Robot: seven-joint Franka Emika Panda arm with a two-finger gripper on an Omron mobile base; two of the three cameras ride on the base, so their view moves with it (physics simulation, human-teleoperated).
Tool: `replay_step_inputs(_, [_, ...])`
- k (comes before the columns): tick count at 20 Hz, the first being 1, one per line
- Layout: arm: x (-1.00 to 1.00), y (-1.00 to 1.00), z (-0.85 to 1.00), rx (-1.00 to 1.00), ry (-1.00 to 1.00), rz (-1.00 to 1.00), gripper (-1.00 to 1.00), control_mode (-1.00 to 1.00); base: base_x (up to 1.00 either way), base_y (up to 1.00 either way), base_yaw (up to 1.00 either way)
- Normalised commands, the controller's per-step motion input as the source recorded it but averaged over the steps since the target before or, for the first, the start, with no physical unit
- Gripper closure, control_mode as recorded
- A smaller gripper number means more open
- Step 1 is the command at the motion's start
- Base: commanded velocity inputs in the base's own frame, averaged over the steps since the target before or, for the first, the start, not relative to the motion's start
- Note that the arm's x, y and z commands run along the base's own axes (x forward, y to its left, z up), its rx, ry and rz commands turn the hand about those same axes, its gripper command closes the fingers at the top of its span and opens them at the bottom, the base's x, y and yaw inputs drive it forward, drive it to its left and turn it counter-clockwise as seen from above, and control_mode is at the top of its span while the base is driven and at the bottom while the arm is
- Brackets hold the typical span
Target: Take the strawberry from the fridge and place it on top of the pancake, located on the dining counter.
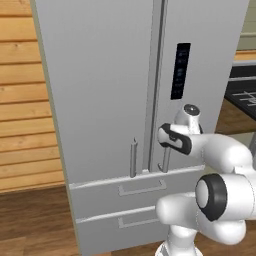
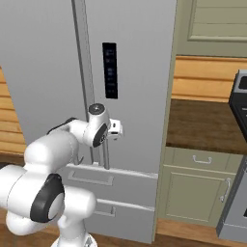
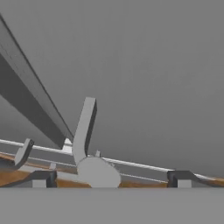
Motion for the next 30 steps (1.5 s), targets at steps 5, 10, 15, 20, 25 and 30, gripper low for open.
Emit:
replay_step_inputs(5, [0.18, 0.00, -0.14, 0.00, 0.00, 0.00, -1.00, -1.00, 0.00, 0.00, 0.00])
replay_step_inputs(10, [0.08, 0.00, -0.18, 0.00, -0.04, 0.00, 1.00, -1.00, 0.00, 0.00, 0.00])
replay_step_inputs(15, [0.02, 0.00, -0.15, 0.00, -0.17, 0.00, 1.00, -1.00, 0.00, 0.00, 0.00])
replay_step_inputs(20, [0.00, 0.00, -0.15, 0.00, -0.25, 0.00, 1.00, -1.00, 0.00, 0.00, 0.00])
replay_step_inputs(25, [-0.16, -0.42, -0.06, 0.02, -0.01, 0.00, 1.00, -1.00, 0.00, 0.00, 0.00])
replay_step_inputs(30, [-0.66, -0.72, 0.00, 0.07, 0.00, 0.00, 1.00, -1.00, 0.00, 0.00, 0.00])
